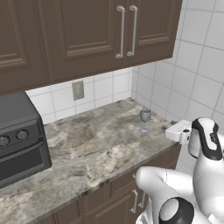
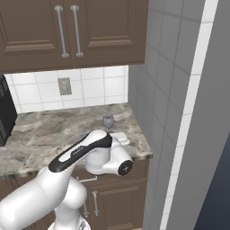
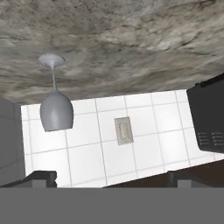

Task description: Retrieve the wine glasses from the counter and place one next to each plate.

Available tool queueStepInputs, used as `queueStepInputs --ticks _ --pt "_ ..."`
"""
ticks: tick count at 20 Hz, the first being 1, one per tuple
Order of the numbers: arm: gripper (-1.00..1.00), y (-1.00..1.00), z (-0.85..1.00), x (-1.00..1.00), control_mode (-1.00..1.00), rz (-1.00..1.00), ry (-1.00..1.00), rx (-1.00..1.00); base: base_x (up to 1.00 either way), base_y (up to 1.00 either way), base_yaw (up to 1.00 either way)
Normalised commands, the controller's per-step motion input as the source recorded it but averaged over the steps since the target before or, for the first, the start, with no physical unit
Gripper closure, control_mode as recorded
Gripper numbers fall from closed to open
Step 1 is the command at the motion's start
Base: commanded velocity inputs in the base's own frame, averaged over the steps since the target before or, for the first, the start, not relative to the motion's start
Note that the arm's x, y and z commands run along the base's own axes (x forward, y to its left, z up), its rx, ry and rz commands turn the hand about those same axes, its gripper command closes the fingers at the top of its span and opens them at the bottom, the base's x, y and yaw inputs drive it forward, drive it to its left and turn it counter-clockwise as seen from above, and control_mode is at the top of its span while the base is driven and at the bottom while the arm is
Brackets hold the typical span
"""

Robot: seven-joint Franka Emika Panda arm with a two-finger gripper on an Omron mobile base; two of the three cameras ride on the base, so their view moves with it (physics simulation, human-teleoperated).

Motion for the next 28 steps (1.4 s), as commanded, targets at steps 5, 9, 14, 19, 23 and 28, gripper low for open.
queueStepInputs --ticks 5,9,14,19,23,28 --pt "-1.0 0.09 -0.01 0.19 -1.0 0.01 0.04 -0.03 0.0 0.0 0.0" --pt "-1.0 0.09 -0.13 0.29 -1.0 0.04 0.09 0.0 0.0 0.0 0.0" --pt "-1.0 0.0 -0.31 0.12 -1.0 0.05 0.12 0.0 0.0 0.0 0.0" --pt "-1.0 0.0 -0.1 0.01 -1.0 0.01 0.0 -0.08 0.0 0.0 0.0" --pt "-1.0 0.0 -0.01 0.0 -1.0 0.02 -0.02 -0.12 0.0 0.0 0.0" --pt "-1.0 0.04 -0.12 0.05 -1.0 0.03 0.0 -0.08 0.0 0.0 0.0"
